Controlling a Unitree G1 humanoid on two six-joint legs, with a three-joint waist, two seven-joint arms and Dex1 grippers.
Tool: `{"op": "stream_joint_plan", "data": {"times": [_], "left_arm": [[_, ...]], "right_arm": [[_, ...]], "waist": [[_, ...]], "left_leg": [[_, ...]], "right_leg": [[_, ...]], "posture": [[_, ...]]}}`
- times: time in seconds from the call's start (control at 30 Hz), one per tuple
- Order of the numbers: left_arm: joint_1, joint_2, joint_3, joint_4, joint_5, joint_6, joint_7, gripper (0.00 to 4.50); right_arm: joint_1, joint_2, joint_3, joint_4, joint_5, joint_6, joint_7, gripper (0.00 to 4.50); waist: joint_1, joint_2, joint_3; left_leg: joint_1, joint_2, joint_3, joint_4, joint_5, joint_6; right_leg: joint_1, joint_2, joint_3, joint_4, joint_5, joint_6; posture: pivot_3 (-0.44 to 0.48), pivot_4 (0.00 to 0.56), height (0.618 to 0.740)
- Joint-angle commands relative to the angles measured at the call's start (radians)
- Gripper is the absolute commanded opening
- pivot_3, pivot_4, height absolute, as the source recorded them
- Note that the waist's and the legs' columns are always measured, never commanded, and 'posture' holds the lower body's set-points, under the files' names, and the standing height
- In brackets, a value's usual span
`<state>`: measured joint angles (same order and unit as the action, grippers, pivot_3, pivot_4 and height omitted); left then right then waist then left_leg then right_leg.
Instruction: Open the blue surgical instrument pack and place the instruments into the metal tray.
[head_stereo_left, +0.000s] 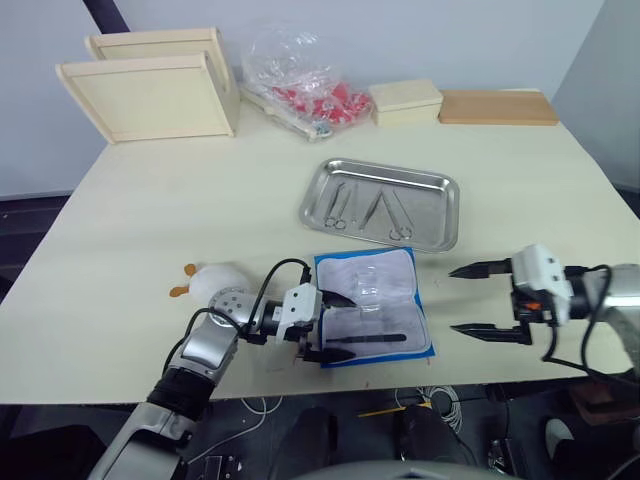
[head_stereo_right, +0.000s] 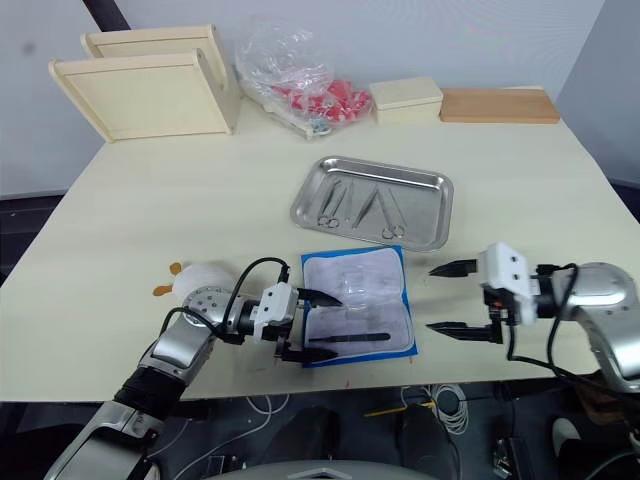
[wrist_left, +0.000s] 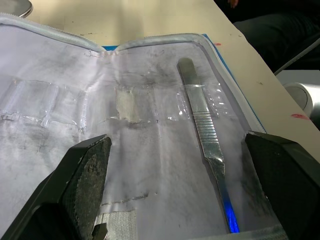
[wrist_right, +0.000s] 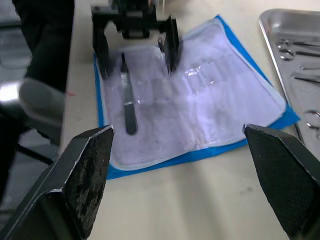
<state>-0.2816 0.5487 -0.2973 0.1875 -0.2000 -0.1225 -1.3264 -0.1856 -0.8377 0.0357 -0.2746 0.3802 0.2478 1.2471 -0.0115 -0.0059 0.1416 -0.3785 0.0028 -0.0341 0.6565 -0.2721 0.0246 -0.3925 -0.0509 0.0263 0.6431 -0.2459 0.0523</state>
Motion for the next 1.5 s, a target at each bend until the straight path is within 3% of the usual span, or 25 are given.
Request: {"op": "stream_joint_plan", "data": {"times": [0.03, 0.43, 0.93, 1.03, 1.1, 1.27, 1.5], "left_arm": [[0.032, 0.011, -0.047, 0.038, 0.043, 0.015, -0.022, 4.50], [0.035, 0.016, -0.047, 0.033, 0.042, 0.017, -0.022, 4.50], [0.035, 0.013, -0.048, 0.035, 0.044, 0.013, -0.020, 4.50], [0.036, 0.011, -0.048, 0.034, 0.045, 0.014, -0.015, 4.50], [0.038, 0.012, -0.046, 0.035, 0.045, 0.012, -0.013, 4.50], [0.042, 0.008, -0.047, 0.033, 0.045, 0.013, -0.006, 4.50], [0.042, 0.004, -0.048, 0.035, 0.046, 0.015, -0.005, 4.50]], "right_arm": [[-0.041, 0.031, 0.044, 0.004, -0.035, -0.038, -0.015, 4.33], [-0.095, 0.142, 0.224, 0.103, -0.176, -0.089, -0.052, 4.33], [-0.125, 0.218, 0.332, 0.265, -0.292, -0.195, -0.045, 4.33], [-0.111, 0.209, 0.340, 0.284, -0.292, -0.196, -0.030, 3.54], [-0.101, 0.198, 0.345, 0.296, -0.293, -0.196, -0.014, 2.73], [-0.090, 0.192, 0.345, 0.311, -0.291, -0.196, -0.002, 0.05], [-0.082, 0.212, 0.318, 0.327, -0.268, -0.262, -0.017, 0.01]], "waist": [[0.000, 0.000, 0.000], [0.000, 0.000, 0.000], [-0.001, 0.000, 0.000], [-0.001, 0.000, -0.001], [-0.001, 0.000, -0.001], [-0.002, -0.001, -0.004], [-0.002, -0.002, -0.005]], "left_leg": [[0.000, 0.000, 0.000, 0.000, 0.000, 0.000], [0.000, 0.000, -0.001, 0.000, 0.000, 0.000], [0.001, 0.000, -0.001, 0.000, 0.000, 0.000], [0.001, 0.000, -0.001, 0.000, 0.000, 0.000], [0.001, 0.000, 0.000, 0.000, 0.000, 0.000], [0.003, 0.000, 0.000, 0.000, 0.000, 0.000], [0.006, 0.000, 0.000, 0.000, 0.000, 0.000]], "right_leg": [[0.000, 0.000, 0.000, 0.000, 0.000, 0.000], [0.000, 0.000, 0.000, 0.000, 0.000, 0.000], [0.000, 0.001, 0.000, 0.001, 0.000, 0.000], [0.000, 0.001, 0.000, 0.001, 0.000, 0.000], [0.001, 0.001, 0.000, 0.001, 0.000, 0.000], [0.002, 0.001, 0.000, 0.001, 0.000, 0.000], [0.006, 0.001, 0.000, 0.000, 0.000, 0.000]], "posture": [[0.000, 0.150, 0.740], [0.000, 0.150, 0.740], [0.000, 0.150, 0.740], [0.000, 0.150, 0.740], [0.000, 0.150, 0.740], [0.000, 0.150, 0.740], [0.000, 0.150, 0.740]]}}
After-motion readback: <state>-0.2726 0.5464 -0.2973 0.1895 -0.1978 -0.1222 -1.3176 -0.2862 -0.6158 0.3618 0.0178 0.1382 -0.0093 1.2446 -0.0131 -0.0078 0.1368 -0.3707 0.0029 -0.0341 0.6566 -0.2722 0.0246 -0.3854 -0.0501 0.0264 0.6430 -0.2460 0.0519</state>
